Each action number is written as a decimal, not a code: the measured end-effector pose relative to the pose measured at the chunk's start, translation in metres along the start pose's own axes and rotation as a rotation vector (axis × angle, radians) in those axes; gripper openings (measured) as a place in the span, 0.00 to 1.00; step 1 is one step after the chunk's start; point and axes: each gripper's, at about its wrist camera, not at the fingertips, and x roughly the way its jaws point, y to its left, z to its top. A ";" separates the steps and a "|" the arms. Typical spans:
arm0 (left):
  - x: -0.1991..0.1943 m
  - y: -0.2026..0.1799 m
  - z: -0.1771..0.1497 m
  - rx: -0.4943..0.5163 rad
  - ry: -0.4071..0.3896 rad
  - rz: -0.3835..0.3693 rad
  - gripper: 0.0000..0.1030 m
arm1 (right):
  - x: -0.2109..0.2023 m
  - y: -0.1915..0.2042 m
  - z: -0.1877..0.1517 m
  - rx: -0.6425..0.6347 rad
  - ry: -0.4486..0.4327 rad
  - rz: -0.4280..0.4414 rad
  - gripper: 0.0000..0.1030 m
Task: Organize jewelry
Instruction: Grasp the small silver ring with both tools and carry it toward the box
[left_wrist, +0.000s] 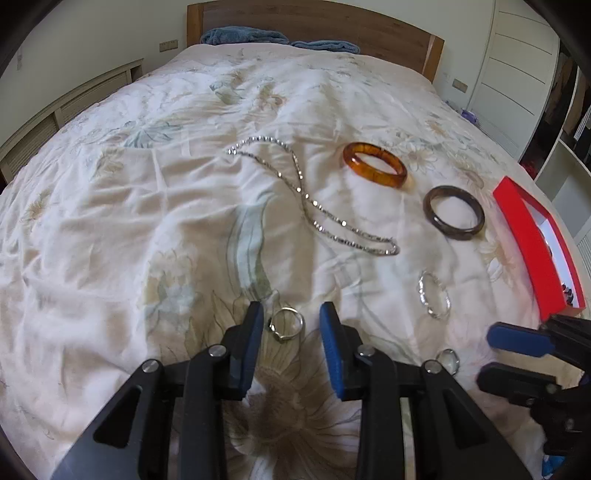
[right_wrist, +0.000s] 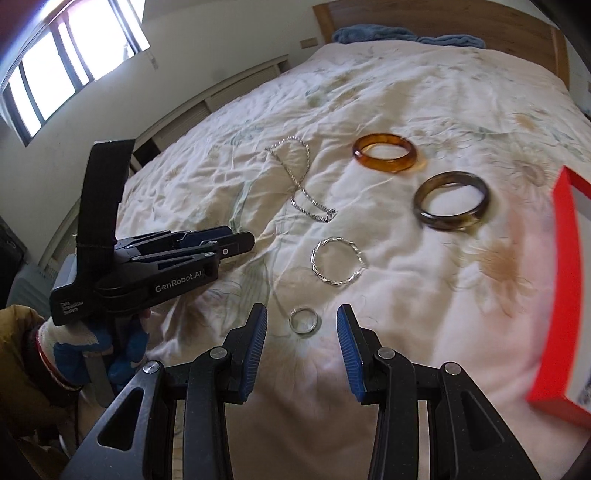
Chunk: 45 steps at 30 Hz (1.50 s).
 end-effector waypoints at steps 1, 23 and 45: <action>0.002 0.000 -0.001 0.007 0.000 0.004 0.29 | 0.006 -0.001 -0.001 -0.007 0.009 0.000 0.39; 0.007 -0.002 -0.008 0.038 -0.008 0.019 0.17 | 0.037 0.003 -0.005 -0.099 0.057 0.000 0.20; -0.073 -0.092 0.020 0.102 -0.041 -0.211 0.17 | -0.105 -0.028 -0.015 0.052 -0.133 -0.116 0.20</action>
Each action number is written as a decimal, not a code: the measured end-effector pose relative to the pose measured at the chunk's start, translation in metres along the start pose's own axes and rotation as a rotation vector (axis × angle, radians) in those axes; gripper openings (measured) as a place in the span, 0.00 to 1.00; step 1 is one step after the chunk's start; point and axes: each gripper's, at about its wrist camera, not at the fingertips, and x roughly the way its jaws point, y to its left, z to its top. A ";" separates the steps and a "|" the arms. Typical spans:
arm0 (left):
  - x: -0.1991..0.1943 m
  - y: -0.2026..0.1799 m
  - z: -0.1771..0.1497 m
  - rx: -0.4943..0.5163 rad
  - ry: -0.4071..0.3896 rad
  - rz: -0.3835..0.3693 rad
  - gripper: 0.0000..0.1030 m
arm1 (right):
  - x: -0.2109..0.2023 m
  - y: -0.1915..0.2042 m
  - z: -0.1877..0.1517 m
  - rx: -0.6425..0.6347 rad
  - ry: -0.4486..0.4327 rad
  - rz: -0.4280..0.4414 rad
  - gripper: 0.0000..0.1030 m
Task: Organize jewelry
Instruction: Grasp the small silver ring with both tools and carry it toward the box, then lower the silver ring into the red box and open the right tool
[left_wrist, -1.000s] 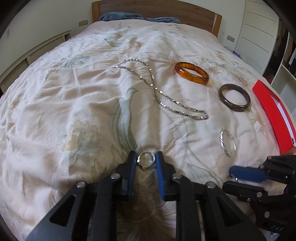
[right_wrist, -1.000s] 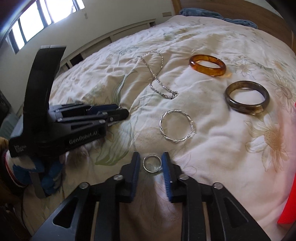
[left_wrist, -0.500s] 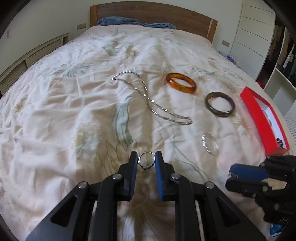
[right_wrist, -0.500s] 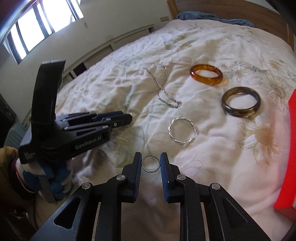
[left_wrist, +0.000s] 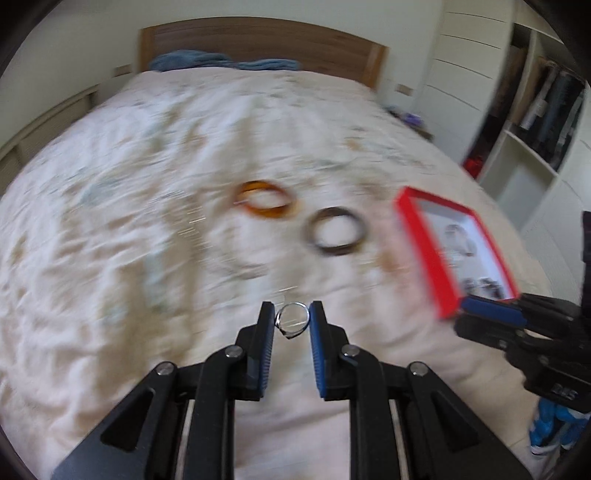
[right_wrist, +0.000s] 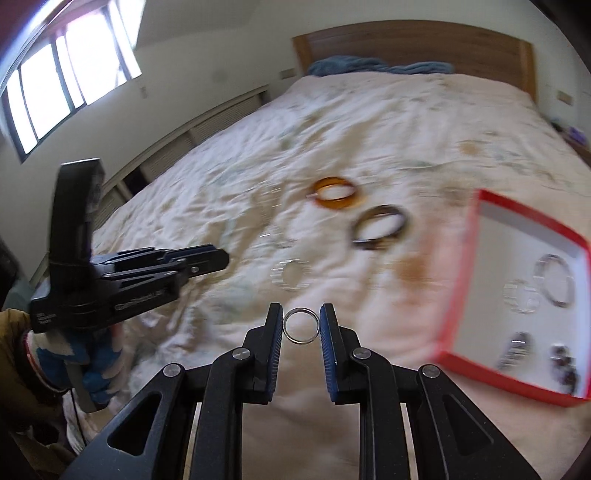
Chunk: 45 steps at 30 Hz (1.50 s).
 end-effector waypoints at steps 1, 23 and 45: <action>0.003 -0.010 0.004 0.003 0.006 -0.026 0.17 | -0.007 -0.013 0.001 0.015 -0.009 -0.018 0.20; 0.213 -0.198 0.100 0.220 0.226 -0.051 0.17 | 0.028 -0.264 0.041 0.110 0.127 -0.209 0.20; 0.166 -0.211 0.100 0.202 0.150 -0.091 0.22 | -0.021 -0.233 0.030 -0.074 0.176 -0.306 0.27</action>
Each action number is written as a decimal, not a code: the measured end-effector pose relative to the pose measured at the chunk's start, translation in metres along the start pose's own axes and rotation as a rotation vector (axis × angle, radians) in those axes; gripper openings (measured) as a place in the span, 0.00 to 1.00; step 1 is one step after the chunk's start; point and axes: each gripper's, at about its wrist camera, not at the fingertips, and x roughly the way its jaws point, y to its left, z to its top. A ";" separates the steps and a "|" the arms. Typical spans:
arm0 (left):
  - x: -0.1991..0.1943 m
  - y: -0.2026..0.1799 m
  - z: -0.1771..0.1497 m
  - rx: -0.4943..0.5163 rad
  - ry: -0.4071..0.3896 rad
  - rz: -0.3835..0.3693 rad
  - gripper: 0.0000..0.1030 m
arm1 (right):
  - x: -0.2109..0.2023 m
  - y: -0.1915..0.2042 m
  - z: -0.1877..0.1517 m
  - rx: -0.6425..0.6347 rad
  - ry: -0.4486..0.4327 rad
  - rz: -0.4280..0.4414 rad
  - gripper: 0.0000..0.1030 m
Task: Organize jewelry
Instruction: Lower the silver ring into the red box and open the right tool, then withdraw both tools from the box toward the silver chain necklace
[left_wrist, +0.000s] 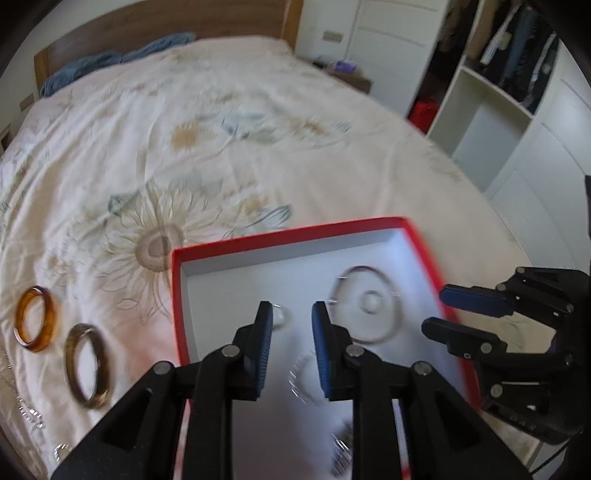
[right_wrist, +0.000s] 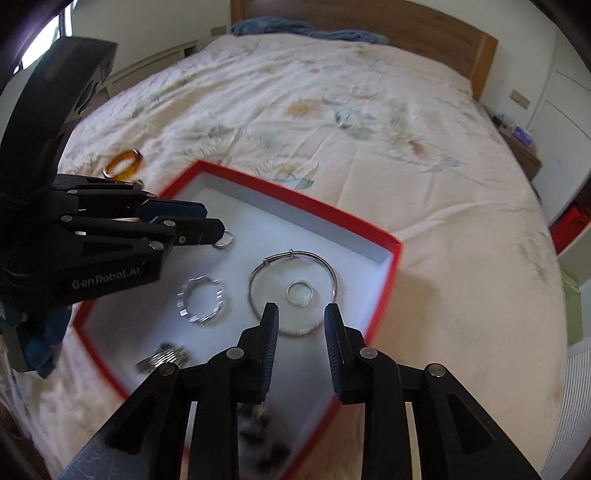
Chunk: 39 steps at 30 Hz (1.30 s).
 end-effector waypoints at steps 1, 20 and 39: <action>-0.016 -0.006 -0.004 0.015 -0.011 -0.002 0.24 | -0.009 0.000 -0.002 0.010 -0.009 -0.003 0.28; -0.250 0.018 -0.132 -0.010 -0.108 0.138 0.34 | -0.216 0.116 -0.076 0.207 -0.270 0.091 0.44; -0.356 0.108 -0.242 -0.233 -0.228 0.278 0.34 | -0.256 0.223 -0.095 0.148 -0.345 0.167 0.49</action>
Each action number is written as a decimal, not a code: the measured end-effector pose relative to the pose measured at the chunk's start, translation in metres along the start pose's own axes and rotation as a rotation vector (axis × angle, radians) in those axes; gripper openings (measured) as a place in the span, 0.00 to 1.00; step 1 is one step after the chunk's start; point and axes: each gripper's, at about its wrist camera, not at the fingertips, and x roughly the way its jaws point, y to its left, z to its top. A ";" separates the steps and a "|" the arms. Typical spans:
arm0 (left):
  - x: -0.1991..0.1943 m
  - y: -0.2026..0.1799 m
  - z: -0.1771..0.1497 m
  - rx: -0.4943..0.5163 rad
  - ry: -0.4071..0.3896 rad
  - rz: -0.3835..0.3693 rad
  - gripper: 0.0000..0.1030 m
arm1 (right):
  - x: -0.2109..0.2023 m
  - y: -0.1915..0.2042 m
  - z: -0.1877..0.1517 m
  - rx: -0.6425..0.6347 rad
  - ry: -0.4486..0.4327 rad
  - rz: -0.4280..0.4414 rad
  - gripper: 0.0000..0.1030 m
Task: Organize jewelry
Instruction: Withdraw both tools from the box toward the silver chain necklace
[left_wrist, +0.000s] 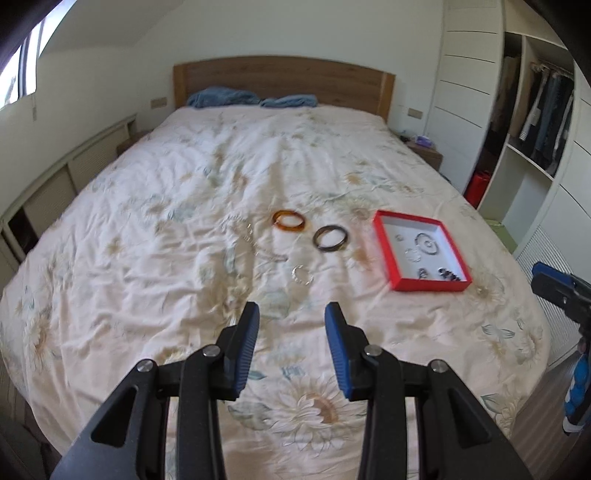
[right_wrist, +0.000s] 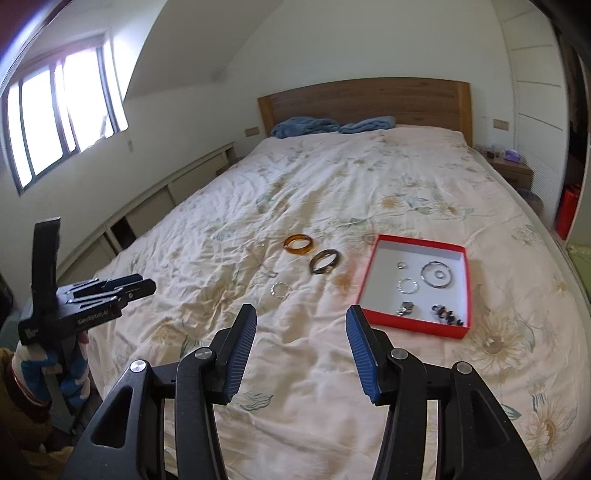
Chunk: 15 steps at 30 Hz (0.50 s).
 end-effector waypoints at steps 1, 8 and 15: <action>0.004 0.005 -0.002 -0.011 0.008 0.003 0.35 | 0.003 0.002 -0.001 -0.008 0.005 0.003 0.49; 0.053 0.026 -0.004 -0.046 0.065 0.018 0.35 | 0.060 0.017 -0.003 -0.061 0.069 0.048 0.49; 0.127 0.042 0.014 -0.123 0.143 -0.023 0.35 | 0.135 0.014 -0.001 -0.111 0.163 0.082 0.49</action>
